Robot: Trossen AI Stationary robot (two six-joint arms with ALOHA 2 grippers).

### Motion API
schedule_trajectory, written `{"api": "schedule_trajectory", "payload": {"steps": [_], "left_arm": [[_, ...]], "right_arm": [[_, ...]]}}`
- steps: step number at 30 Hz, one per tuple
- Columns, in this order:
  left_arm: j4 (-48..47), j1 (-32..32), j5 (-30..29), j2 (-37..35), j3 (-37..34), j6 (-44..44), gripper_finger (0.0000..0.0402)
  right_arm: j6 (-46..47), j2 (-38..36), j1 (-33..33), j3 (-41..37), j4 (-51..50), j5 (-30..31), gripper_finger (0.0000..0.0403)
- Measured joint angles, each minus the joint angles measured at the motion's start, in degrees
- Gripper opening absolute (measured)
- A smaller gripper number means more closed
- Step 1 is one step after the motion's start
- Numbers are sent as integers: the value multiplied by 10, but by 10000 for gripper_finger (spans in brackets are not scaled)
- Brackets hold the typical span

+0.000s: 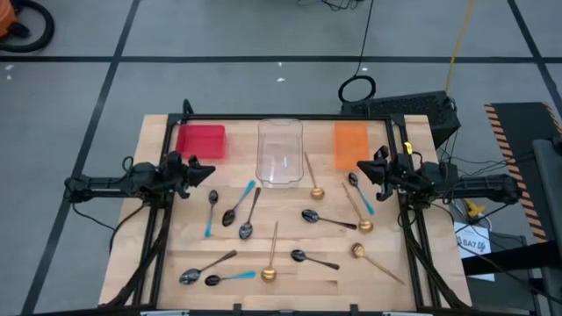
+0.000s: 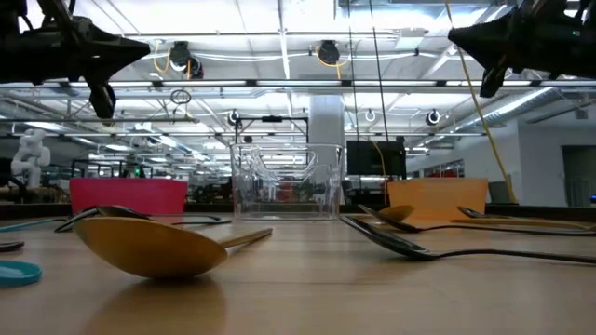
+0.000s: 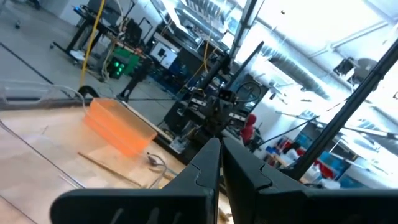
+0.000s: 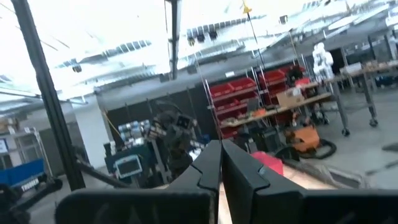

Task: Sort silverware by color (type)
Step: Put the blue spoon into the red bin

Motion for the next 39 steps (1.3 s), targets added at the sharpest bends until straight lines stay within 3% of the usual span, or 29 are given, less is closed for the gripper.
{"api": "schedule_trajectory", "payload": {"steps": [12, 16, 20, 24, 29, 34, 39], "left_arm": [[72, -11, -5, 36, 0, -38, 24], [138, -31, -9, 77, 1, -36, 24], [129, -41, -41, 121, 28, -32, 24], [17, -41, -51, 159, 94, -22, 24], [-227, -41, -83, 198, 203, -23, 23], [-432, -41, -115, 235, 284, -84, 23], [-537, -41, -125, 275, 327, -136, 23]], "right_arm": [[-29, 19, 0, 0, 54, 0, 11], [-53, 19, 0, 32, 17, 0, 11], [-81, 20, 0, 80, -61, 16, 11], [-101, 27, 0, 126, -128, 77, 11], [-133, 37, 0, 175, -173, 149, 11], [-160, 56, -1, 209, -181, 150, 11], [-188, 87, -1, 232, -182, 150, 11]]}}
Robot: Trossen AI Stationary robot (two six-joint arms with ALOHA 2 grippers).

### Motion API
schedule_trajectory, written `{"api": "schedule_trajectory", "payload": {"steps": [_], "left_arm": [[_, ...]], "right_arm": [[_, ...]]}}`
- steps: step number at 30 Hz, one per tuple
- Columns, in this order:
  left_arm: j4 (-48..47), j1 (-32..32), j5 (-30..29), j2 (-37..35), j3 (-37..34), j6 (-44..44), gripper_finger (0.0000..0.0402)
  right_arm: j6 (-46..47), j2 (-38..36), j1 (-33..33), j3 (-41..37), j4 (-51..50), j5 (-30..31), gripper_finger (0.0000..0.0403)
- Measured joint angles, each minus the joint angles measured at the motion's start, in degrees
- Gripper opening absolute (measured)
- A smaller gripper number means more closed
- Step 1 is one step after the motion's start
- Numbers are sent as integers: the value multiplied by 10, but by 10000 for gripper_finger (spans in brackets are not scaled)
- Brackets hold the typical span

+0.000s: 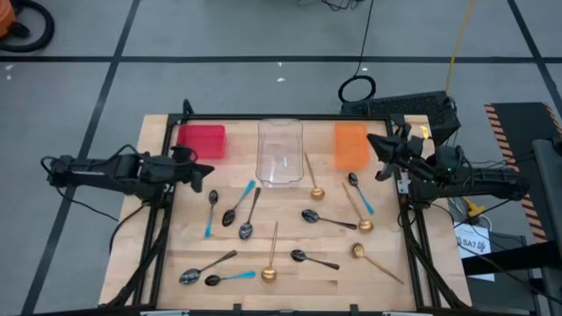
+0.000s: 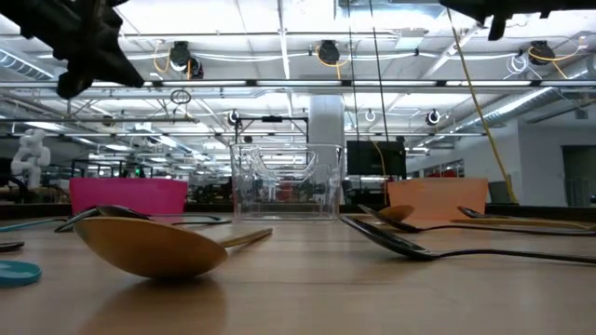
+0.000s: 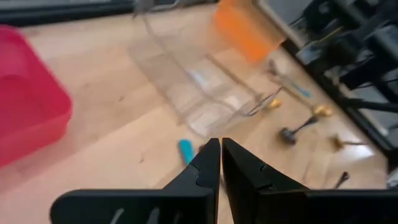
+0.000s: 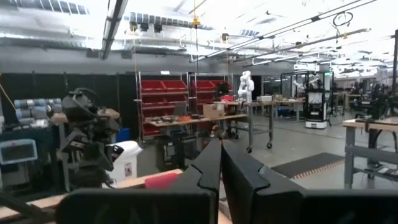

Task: Sort silverware by color (type)
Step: Put the blue spoon into the red bin

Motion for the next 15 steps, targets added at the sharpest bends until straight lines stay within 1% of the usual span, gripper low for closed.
{"api": "schedule_trajectory", "payload": {"steps": [4, 6, 15], "left_arm": [[-38, 0, 4, 34, 23, -35, 23], [-51, -1, 21, 49, 29, -54, 23], [-83, -11, 138, 99, 31, -169, 23]], "right_arm": [[-7, 22, 0, 12, -2, 0, 11], [-7, 30, 0, 16, -5, 0, 11], [-6, 49, 0, 24, -20, 0, 11]]}}
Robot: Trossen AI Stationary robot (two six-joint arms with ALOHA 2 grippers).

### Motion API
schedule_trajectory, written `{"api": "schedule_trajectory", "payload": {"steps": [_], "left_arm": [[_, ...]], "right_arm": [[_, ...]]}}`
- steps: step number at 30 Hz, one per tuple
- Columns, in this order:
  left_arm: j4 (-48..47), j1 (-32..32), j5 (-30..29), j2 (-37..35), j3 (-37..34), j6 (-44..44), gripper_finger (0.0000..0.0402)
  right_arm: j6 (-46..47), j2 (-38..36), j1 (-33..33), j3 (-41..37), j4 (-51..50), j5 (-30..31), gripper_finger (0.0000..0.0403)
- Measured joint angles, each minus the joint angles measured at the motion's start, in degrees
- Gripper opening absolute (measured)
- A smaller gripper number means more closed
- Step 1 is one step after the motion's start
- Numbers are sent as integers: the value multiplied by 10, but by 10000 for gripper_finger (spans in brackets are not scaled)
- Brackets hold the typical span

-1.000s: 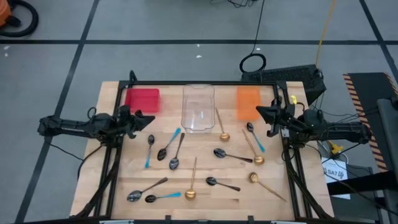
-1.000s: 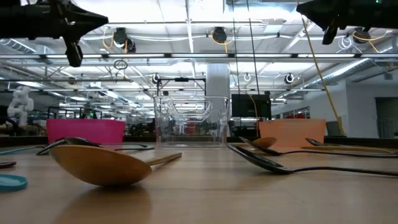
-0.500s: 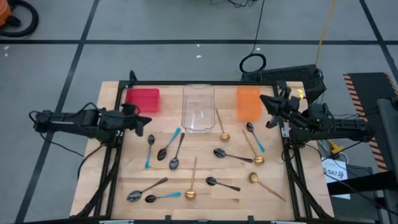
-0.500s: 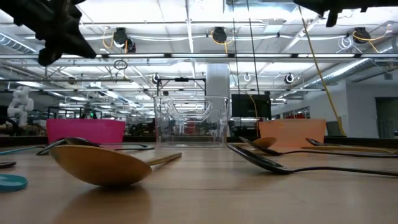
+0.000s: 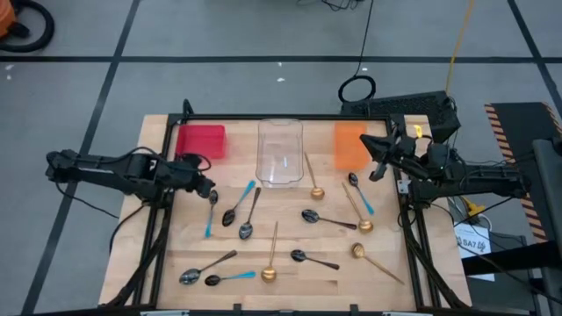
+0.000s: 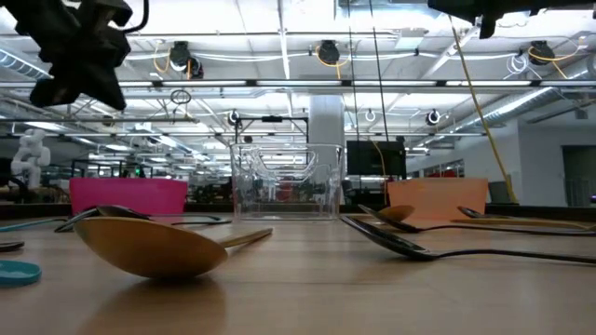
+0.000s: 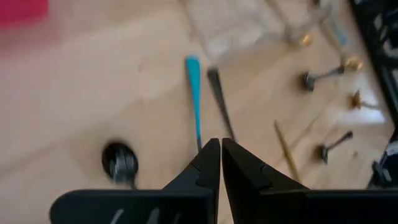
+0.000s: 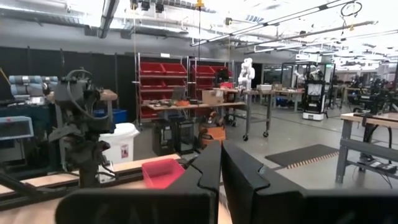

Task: Sort silverware by color (type)
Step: Put the blue spoon into the red bin

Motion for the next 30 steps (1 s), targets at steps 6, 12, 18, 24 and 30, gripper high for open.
{"api": "schedule_trajectory", "payload": {"steps": [6, 12, 18, 24, 30], "left_arm": [[-17, -39, 61, 32, 0, -97, 23], [6, -87, 60, 81, 0, -133, 23], [-21, -91, 87, 111, 0, -172, 23], [-36, -98, 90, 132, 0, -193, 23], [-36, -102, 80, 156, 0, -193, 24]], "right_arm": [[-1, 4, 0, 0, -1, 1, 11], [-6, 4, 0, 0, -2, 1, 11], [-16, 3, 0, 0, -1, 2, 11], [-24, 3, 0, 0, -1, 2, 11], [-28, 3, 0, 0, 3, 2, 11]]}}
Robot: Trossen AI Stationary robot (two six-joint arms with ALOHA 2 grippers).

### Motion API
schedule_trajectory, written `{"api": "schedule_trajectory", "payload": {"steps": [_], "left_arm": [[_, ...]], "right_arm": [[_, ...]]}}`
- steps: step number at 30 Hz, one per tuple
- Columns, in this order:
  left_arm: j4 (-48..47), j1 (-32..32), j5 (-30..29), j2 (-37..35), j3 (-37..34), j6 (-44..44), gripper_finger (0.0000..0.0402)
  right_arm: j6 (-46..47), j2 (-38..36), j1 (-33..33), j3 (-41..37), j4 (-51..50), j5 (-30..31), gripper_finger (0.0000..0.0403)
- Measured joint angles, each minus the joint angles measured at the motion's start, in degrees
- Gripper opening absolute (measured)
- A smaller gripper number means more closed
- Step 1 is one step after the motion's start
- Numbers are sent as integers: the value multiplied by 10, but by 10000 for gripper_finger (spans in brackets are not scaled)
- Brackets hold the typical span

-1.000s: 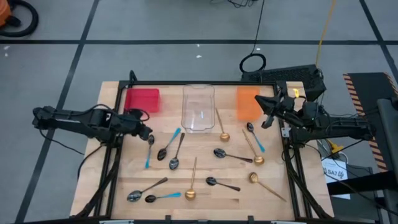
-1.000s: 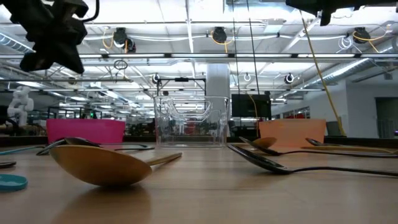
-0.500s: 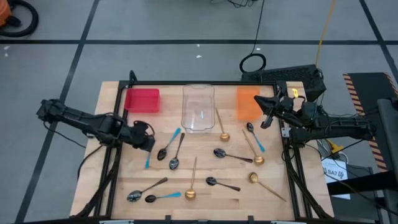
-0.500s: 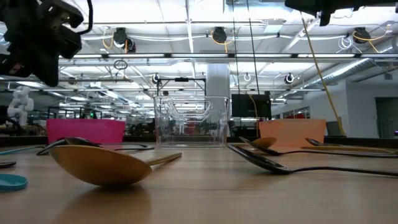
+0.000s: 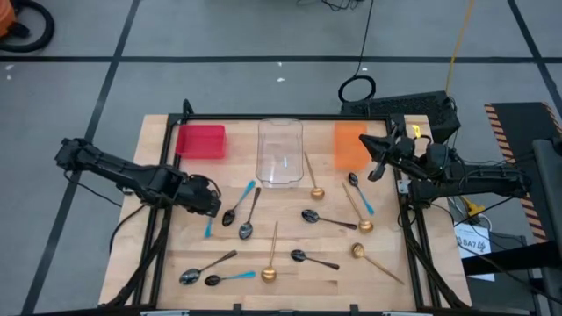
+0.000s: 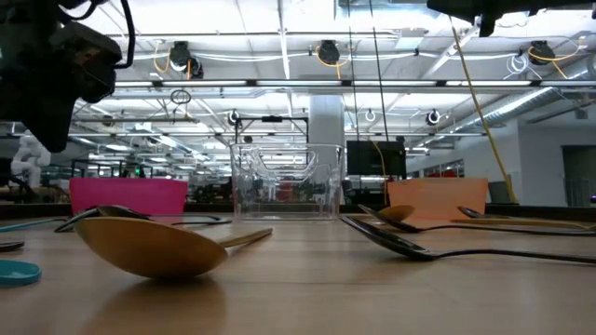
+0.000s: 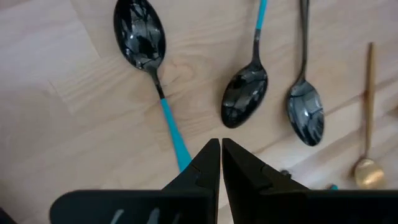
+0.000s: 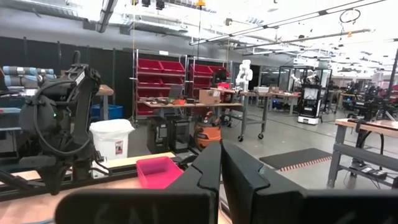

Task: Sort silverware by color (type)
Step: Put the blue spoon into the red bin

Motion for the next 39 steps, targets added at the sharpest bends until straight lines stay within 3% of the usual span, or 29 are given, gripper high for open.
{"api": "schedule_trajectory", "payload": {"steps": [31, 39], "left_arm": [[-5, 0, -8, 60, 0, 17, 25], [-9, 0, -9, 63, 0, 26, 93]], "right_arm": [[-4, 0, 0, 0, 0, 0, 11], [-4, 0, 0, 0, 0, 0, 11]]}}
